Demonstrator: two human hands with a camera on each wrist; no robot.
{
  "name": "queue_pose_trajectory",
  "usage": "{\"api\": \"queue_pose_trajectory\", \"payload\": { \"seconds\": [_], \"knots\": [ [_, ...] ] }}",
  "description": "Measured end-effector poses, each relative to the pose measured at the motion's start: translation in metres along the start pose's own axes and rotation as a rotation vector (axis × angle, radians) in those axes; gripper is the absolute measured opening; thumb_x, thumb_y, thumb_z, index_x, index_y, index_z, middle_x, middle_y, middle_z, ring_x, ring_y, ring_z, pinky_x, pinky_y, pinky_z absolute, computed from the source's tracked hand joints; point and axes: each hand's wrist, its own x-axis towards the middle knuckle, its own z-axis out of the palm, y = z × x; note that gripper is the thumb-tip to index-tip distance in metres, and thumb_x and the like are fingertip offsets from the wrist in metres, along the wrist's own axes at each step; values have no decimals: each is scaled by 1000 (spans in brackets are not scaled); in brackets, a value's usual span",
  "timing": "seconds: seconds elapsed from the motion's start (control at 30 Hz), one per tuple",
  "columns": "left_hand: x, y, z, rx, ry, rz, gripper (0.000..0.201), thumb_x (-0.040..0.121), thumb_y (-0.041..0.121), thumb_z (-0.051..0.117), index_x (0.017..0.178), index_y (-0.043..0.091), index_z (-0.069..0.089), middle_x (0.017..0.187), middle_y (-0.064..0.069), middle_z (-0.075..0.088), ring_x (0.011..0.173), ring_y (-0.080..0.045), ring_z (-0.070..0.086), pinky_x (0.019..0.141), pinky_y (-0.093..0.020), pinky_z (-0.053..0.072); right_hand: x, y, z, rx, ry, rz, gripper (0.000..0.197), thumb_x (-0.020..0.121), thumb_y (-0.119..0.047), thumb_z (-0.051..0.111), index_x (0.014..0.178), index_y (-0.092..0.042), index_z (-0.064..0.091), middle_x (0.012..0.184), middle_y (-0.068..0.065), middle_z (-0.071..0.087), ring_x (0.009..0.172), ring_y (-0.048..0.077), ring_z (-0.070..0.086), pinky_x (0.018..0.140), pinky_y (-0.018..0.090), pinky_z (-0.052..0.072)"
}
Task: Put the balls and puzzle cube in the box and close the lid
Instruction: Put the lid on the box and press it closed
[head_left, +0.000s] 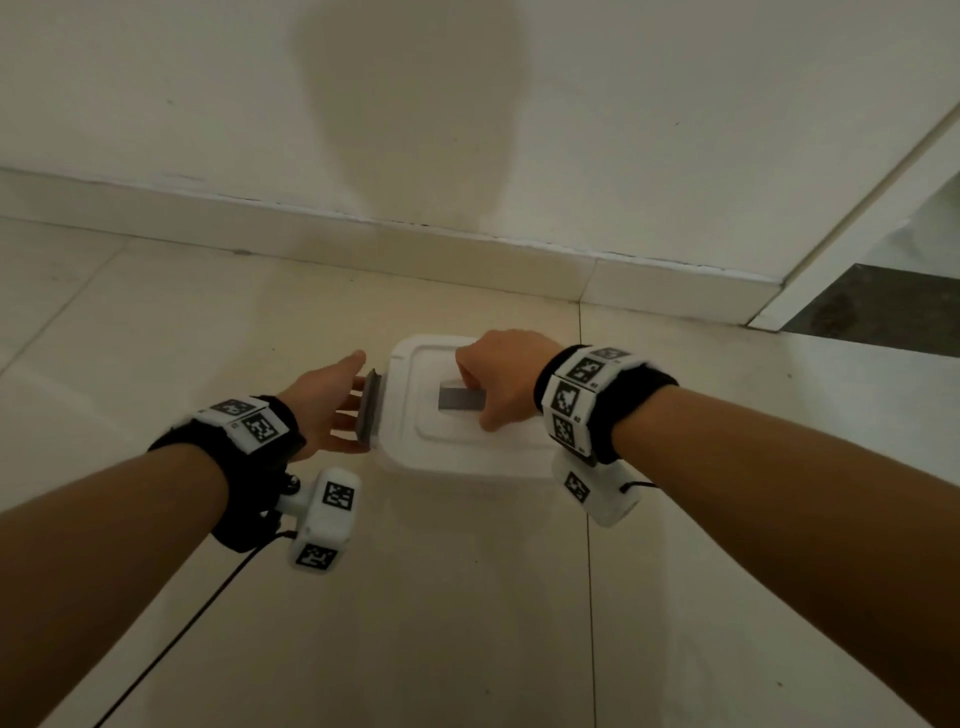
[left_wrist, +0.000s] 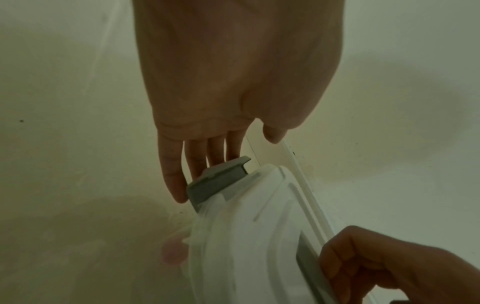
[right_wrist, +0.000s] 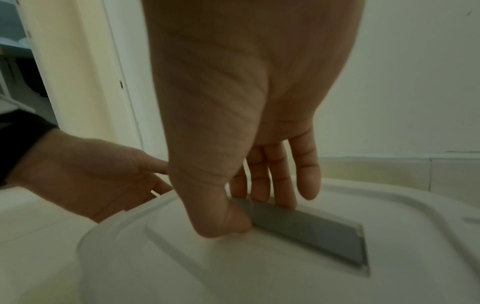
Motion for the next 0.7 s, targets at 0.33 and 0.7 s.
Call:
{"api": "queue_pose_trajectory", "payload": {
  "seconds": [0.33,0.7],
  "knots": [
    [-1,-3,9,146,33,27,46,88,40,65,120,7,61,121,-14,64,108,-35,62,76,-43,56,3,-1,10,126,48,16,33,77,-28,72,107,-16,64,104,5,65,91,25,62,81,38,56],
    [-2,1,17,217,94,38,51,87,34,67,126,3,56,122,-18,63,109,-38,62,90,-51,54,-9,9,20,232,112,2,33,89,-20,61,121,-22,65,116,1,62,104,21,59,84,32,48]
  ]
}}
